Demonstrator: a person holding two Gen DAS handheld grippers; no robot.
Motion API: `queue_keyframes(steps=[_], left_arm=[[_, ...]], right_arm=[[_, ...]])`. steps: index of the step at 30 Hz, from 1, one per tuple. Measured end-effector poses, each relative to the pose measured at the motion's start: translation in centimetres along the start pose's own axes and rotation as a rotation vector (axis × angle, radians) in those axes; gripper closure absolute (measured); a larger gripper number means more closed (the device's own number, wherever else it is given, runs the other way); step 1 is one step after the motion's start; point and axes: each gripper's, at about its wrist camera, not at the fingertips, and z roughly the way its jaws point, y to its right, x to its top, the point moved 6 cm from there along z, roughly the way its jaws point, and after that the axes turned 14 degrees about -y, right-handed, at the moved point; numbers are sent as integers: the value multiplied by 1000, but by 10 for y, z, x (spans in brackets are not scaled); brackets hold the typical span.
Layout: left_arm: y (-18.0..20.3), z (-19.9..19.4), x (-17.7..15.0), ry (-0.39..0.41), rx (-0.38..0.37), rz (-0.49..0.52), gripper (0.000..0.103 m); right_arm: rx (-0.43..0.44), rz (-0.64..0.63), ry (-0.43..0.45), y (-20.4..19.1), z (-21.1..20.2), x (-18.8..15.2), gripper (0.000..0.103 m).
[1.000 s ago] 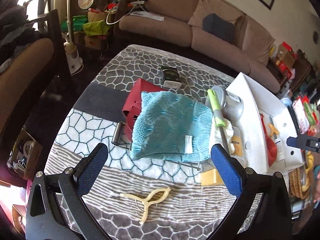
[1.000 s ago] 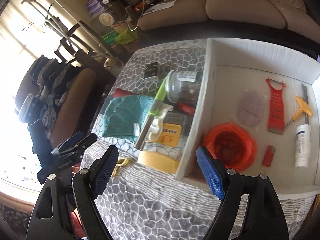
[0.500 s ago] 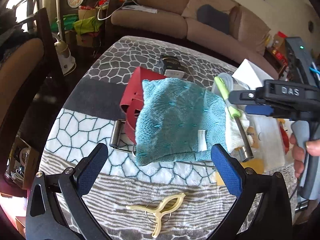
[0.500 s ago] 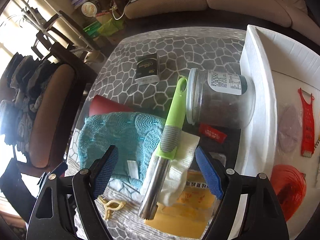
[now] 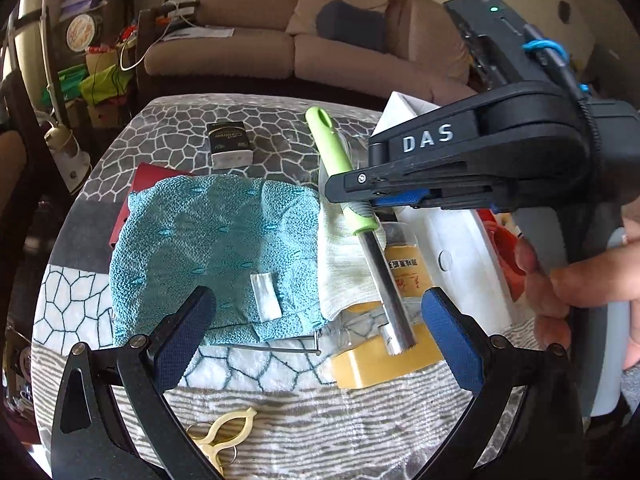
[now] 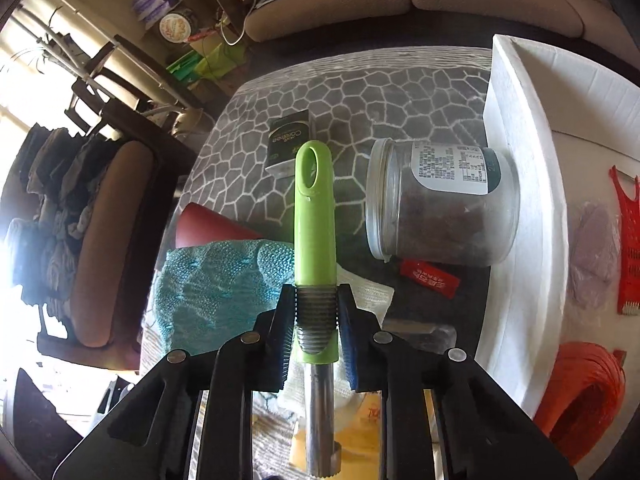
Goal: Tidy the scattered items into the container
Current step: 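Reach the right gripper to the green-handled metal scoop and grasp it, then carry the green-handled scoop into the white box and open the right gripper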
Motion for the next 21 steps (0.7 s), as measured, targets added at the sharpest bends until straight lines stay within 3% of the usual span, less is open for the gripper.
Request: queue_keyframes(steps=[3,7,8,9,11,21], left_arm=[[11,-4,4,4,-66,-4,0],[28,-10,8,19,-57,39,3],[32,-13,9,27,-55,50,13],[37,-15,11,29,-48,59,29],[46,-18,14,24,-28,72,39],[119,-38,45,67,6,164,36]], right_arm=[[49,-8,27,-7,-22,-10,83],[110,-37,46,-17,-52,-22,83],[121,-46,55,-19,-60,-26,84],[130,-54,64,-21,-69,-29,84],[147,-68,79,-22,-85,-35,86],[182,-68,219,18,-181,-47,88]])
